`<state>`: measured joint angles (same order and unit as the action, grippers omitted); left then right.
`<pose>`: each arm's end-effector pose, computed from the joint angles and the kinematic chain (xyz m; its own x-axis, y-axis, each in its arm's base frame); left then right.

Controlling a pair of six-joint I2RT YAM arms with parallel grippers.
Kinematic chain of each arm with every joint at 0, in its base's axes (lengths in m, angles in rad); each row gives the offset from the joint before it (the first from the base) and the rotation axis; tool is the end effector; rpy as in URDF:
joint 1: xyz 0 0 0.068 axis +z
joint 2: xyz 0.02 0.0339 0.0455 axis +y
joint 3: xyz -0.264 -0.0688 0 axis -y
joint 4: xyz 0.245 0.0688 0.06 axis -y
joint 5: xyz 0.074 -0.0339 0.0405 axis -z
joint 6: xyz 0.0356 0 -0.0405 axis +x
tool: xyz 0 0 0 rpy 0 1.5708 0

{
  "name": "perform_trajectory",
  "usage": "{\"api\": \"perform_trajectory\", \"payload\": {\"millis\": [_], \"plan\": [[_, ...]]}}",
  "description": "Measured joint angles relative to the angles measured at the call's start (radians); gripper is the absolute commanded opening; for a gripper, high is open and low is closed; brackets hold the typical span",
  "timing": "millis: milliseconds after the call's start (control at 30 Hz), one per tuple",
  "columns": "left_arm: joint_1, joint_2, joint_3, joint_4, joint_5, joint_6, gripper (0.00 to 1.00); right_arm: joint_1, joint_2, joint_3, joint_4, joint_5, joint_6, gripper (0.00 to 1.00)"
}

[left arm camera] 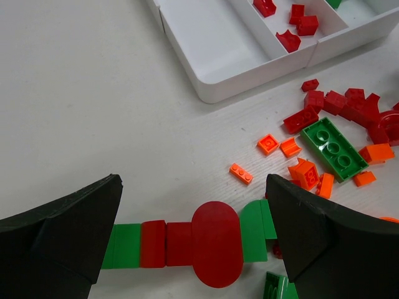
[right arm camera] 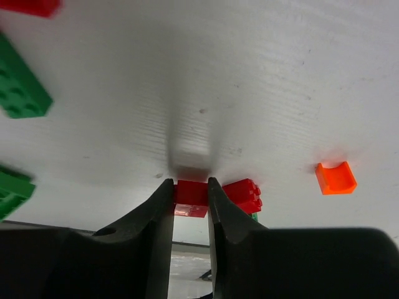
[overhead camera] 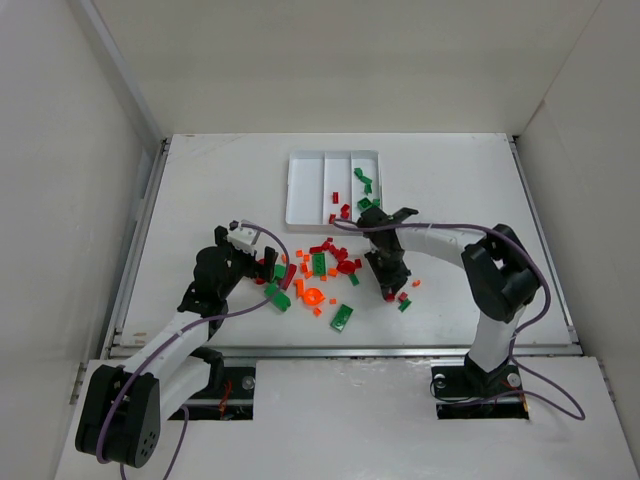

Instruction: Sort the legos into containers by color

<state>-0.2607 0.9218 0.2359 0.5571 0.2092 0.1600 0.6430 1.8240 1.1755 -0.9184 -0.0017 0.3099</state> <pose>0.1874 -0.0577 0.2011 -0.0506 0.1748 -0.9833 0.4651 0.8754 0.1317 0.2545 0.1908 0.1593 -0.9450 -0.3270 -0.0032 -0.3270 0.9450 0.0028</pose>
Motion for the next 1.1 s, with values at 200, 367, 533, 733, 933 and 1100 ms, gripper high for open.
{"api": "perform_trajectory", "payload": {"millis": [200,367,533,733,933,1100], "plan": [[0.000,0.000,0.000,0.000,0.000,0.001,1.00,0.000,0.002,0.211,-0.007,-0.007,-0.023,0.00],[0.000,0.000,0.000,0.000,0.002,0.001,1.00,0.000,0.066,0.521,0.053,0.019,-0.042,0.00],[0.000,-0.001,0.000,0.000,0.005,0.001,1.00,-0.010,0.278,0.828,0.158,0.060,-0.058,0.09],[0.000,-0.005,0.000,0.000,0.015,0.010,1.00,-0.064,0.546,1.044,0.175,0.072,-0.071,0.46],[0.000,-0.011,0.000,0.000,0.019,0.014,1.00,-0.108,0.578,1.048,0.151,0.065,-0.080,0.76],[0.000,-0.011,0.000,0.000,0.019,0.015,1.00,-0.105,0.504,1.007,0.158,0.049,-0.101,0.81]]}}
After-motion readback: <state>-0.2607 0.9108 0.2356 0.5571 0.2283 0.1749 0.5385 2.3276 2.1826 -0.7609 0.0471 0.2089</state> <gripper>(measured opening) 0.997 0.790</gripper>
